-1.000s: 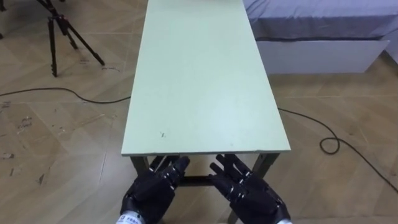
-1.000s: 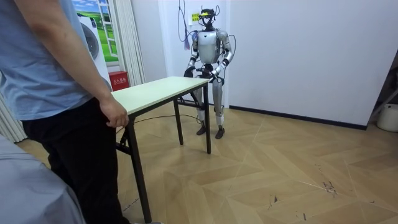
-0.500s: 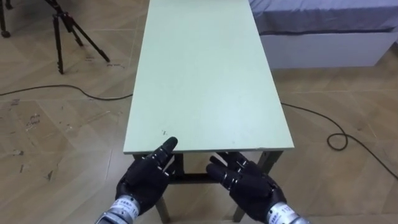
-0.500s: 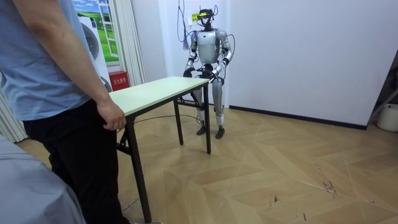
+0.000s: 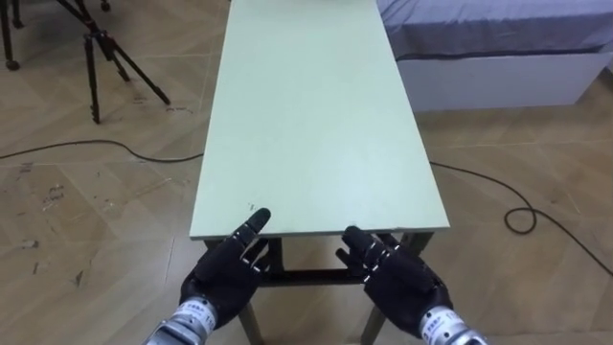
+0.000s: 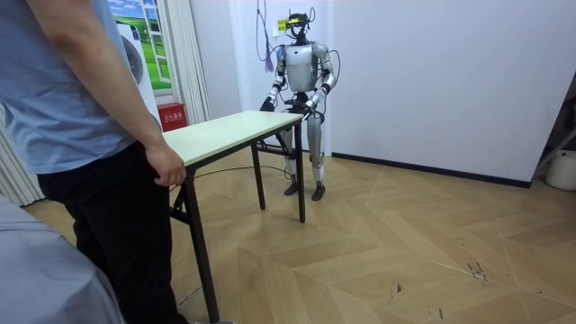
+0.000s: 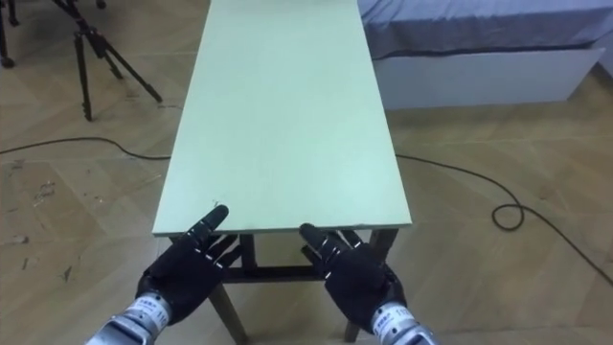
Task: Move table with human
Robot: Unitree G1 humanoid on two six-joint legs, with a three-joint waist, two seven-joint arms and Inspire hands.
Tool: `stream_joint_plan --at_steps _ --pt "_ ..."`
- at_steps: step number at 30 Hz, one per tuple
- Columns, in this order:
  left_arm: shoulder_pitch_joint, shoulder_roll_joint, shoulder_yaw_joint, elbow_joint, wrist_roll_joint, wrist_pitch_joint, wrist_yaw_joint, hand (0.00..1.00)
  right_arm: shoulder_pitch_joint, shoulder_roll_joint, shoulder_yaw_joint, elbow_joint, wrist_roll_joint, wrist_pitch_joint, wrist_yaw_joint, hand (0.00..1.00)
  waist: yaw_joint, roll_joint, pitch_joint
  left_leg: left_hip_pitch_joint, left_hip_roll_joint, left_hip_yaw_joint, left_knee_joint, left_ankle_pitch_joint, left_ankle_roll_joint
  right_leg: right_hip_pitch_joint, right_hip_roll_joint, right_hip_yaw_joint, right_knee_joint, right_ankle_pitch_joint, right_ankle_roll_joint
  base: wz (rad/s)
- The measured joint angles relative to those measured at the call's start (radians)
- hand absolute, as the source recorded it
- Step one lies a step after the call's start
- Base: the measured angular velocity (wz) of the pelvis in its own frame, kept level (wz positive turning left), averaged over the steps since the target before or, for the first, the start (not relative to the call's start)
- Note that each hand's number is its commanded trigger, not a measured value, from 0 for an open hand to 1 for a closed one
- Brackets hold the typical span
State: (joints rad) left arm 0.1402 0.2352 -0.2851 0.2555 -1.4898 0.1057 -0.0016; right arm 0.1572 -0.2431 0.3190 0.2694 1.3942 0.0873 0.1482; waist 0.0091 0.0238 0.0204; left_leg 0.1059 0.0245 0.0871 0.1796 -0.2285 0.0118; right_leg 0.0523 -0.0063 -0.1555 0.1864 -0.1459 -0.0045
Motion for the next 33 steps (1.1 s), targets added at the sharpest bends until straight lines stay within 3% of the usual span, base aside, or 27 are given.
stream_joint_plan --at_steps 2,6,11,16,21,25,33 --pt "0.001 -0.022 0.015 0.000 0.000 0.000 0.009 0.00 0.003 0.021 -0.025 0.000 0.061 0.000 -0.013 0.00 0.001 0.001 0.0001 0.002 -0.001 -0.002 0.000 0.000 0.000 0.000 0.000 0.003 0.000 0.000 0.000 -0.04" --pt "0.001 -0.037 0.039 0.000 -0.003 0.011 0.014 0.00 0.003 0.048 -0.041 -0.001 0.108 0.000 -0.030 0.00 0.001 0.002 -0.0002 0.005 -0.001 -0.003 0.002 0.000 0.000 0.000 0.000 0.010 0.001 0.001 -0.001 -0.05" --pt "0.001 -0.062 0.067 0.000 -0.002 0.017 0.022 0.00 0.003 0.052 -0.057 -0.001 0.135 -0.001 -0.041 0.00 0.002 0.006 0.0001 0.009 0.000 -0.004 0.002 0.000 0.000 0.001 0.002 0.017 0.002 0.003 -0.005 -0.04" --pt "0.001 -0.067 0.075 0.001 -0.001 0.020 0.032 0.00 0.003 0.057 -0.075 -0.001 0.137 -0.002 -0.044 0.00 0.000 0.018 -0.0016 0.010 0.002 -0.005 0.002 0.000 0.000 0.001 0.005 0.019 0.002 0.004 -0.007 0.00" --pt "0.001 -0.067 0.075 0.000 0.000 0.021 0.032 0.00 0.003 0.060 -0.087 -0.001 0.139 -0.006 -0.052 0.00 -0.001 0.021 -0.0020 0.010 0.002 -0.005 0.002 0.000 0.000 0.001 0.005 0.019 0.002 0.004 -0.007 0.00" --pt "0.001 -0.067 0.077 0.001 0.000 0.021 0.033 0.00 0.003 0.092 -0.105 -0.001 0.150 -0.008 -0.065 0.00 -0.002 0.021 -0.0017 0.009 0.002 -0.005 0.002 0.000 0.000 0.001 0.005 0.019 0.001 0.004 -0.007 0.00" --pt "0.001 -0.073 0.086 0.000 -0.003 0.030 0.034 0.00 0.002 0.094 -0.108 -0.015 0.180 -0.008 -0.083 0.00 -0.002 0.029 -0.0030 0.007 0.002 -0.005 0.000 0.000 0.000 -0.003 0.006 0.019 0.002 0.004 -0.007 0.00"
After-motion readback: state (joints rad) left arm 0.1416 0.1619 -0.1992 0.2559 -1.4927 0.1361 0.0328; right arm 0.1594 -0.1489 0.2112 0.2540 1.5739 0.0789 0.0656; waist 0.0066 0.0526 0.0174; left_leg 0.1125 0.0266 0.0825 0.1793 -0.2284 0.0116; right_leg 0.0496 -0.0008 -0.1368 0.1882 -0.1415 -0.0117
